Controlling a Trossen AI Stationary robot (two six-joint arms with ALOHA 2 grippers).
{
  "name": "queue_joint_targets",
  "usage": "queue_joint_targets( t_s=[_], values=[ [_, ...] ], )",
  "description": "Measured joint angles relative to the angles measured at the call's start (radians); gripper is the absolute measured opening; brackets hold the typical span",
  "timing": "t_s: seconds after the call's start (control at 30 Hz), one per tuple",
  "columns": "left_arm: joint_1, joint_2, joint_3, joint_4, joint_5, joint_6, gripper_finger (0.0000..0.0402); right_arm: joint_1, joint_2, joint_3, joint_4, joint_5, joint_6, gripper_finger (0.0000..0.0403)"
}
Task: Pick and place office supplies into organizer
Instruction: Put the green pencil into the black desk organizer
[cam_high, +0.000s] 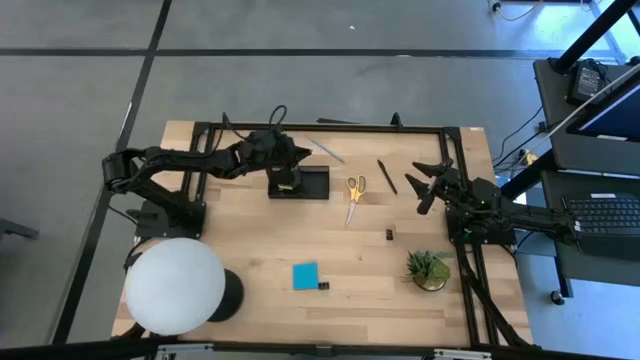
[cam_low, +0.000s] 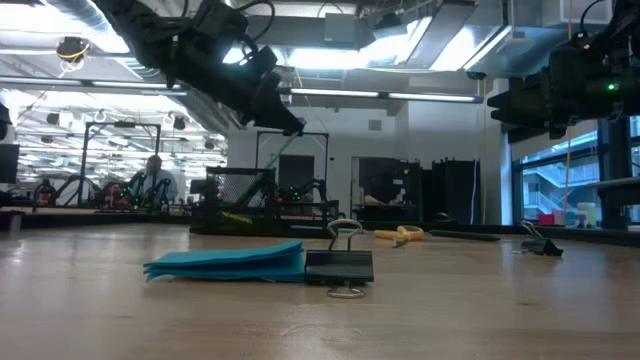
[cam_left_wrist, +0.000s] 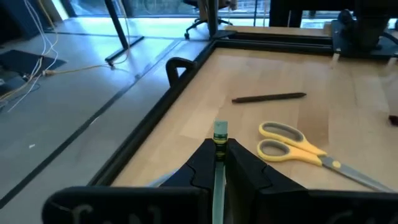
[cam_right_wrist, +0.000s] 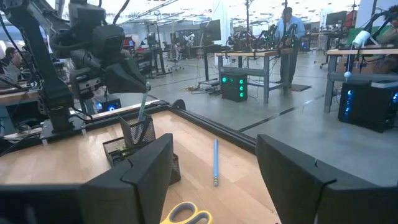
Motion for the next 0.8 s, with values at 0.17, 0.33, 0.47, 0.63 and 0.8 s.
queue_joint_targets(
  t_s=[0.17, 0.33, 0.47, 0.63, 0.8],
  values=[
    [0.0, -0.003, -0.033, 0.002, -0.009, 0.0, 0.002, 0.0, 0.0, 0.0, 0.0, -0.001, 0.0, 0.0233],
    [0.0, -0.003, -0.04, -0.005, -0.035, 0.0, 0.002, 0.0, 0.0, 0.0, 0.0, -0.001, 0.0, 0.0233],
    [0.0, -0.003, -0.04, -0.005, -0.035, 0.0, 0.0023, 0.0, 0.0, 0.0, 0.0, -0.001, 0.0, 0.0233],
    [0.0, -0.003, -0.04, -0.008, -0.035, 0.008, 0.0046, 0.0, 0.0, 0.0, 0.001, -0.001, -0.001, 0.0233],
    [0.0, -0.003, -0.04, -0.012, -0.035, 0.009, 0.0068, 0.0, 0.0, 0.0, 0.001, -0.001, -0.001, 0.0233]
  ],
)
